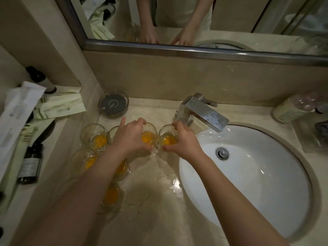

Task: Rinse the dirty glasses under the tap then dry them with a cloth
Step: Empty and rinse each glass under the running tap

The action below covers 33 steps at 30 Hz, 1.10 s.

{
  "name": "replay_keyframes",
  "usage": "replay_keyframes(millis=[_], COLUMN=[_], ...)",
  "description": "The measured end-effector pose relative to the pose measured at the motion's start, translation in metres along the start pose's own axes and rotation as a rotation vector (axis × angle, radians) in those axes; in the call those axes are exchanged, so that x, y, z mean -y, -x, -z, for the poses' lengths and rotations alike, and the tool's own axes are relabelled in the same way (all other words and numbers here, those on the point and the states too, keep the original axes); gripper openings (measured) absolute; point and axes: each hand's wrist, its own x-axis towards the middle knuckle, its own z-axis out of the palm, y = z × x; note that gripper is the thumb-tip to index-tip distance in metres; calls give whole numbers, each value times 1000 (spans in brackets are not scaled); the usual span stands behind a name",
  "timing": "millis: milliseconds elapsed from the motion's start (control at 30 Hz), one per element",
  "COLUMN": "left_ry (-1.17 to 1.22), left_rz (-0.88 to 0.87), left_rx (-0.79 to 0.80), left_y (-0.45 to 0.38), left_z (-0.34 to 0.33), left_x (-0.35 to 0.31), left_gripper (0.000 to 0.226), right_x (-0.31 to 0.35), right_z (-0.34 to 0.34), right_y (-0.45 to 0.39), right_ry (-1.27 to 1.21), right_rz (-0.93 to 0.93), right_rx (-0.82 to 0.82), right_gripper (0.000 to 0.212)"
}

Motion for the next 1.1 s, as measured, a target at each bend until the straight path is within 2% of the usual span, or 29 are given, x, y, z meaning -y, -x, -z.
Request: replay_keyframes(millis=[267, 433, 567, 700, 767, 867, 1100], left_ry=[111, 383, 598, 840, 942, 1012, 1108], left_rz=[-41, 12, 32, 62, 72, 77, 163], left_rx=[-114, -155, -166, -160, -182, -221, -263], left_y=[10, 32, 44, 58, 62, 64, 56], left_z=[-9, -20, -39, -58, -72, -92, -118], left_x=[-6, -29, -50, -84, -103, -131, -186], left_gripper=[93, 97, 91, 95, 90, 83, 85], right_x=[-12, -34, -61, -95, -113, -137, -170], right_z=[0, 8, 23, 47, 61, 87, 139], right_y=[16, 42, 66, 81, 82, 78, 38], right_ry=[-53, -172, -206, -232, -229, -234, -261], right_rz=[-22, -64, -97, -145, -155, -148, -66], right_rx=[-102, -152, -177, -209, -229, -255, -264], right_gripper=[83, 85, 83, 79, 79, 80, 81])
